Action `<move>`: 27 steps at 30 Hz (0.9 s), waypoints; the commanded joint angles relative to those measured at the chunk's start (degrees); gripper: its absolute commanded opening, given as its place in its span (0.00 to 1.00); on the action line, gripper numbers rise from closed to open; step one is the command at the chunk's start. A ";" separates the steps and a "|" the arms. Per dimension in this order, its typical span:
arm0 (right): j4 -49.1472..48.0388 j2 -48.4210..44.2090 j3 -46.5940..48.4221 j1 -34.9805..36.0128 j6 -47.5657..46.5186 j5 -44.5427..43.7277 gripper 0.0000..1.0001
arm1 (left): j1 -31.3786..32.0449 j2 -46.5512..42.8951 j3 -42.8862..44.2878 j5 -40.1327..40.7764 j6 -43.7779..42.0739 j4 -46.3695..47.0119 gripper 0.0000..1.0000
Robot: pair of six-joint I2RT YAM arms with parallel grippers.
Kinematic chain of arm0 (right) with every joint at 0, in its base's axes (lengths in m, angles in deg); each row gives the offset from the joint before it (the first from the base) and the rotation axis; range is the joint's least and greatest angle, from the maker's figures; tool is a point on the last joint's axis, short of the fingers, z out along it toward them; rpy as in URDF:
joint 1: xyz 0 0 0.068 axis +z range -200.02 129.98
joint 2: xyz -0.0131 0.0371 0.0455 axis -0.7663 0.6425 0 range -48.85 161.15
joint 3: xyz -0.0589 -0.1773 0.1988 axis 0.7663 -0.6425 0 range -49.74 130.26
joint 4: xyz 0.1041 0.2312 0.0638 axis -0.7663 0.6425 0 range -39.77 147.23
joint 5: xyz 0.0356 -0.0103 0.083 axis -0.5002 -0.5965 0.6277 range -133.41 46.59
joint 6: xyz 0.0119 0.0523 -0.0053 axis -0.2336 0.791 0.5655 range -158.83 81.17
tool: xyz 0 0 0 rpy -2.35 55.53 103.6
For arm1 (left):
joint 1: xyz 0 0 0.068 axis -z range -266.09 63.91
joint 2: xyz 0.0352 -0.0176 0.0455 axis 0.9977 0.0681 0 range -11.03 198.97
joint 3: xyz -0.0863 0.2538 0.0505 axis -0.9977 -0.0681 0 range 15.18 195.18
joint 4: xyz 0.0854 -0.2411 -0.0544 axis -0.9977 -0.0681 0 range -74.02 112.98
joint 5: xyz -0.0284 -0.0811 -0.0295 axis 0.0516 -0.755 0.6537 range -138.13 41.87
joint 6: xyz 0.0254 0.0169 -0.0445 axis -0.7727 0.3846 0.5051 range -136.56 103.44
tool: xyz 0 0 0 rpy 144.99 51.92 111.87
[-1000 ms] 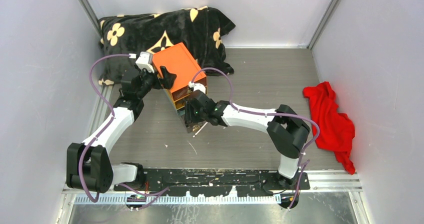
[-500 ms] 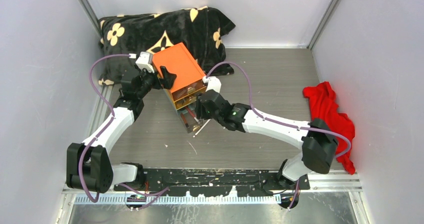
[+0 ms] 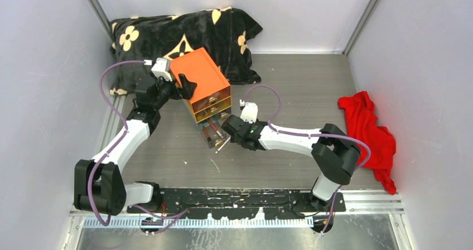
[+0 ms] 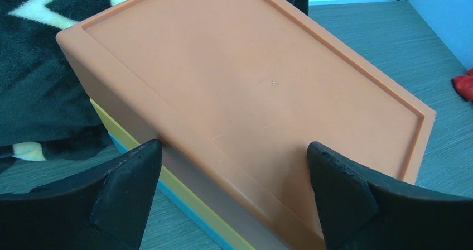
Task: Organize the makeup
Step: Pick up the makeup from the center of the board.
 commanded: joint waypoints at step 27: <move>-1.20 14.49 9.69 -0.40 18.55 -4.63 0.48 | 0.58 0.77 -3.21 -2.79 -2.22 -7.40 1.00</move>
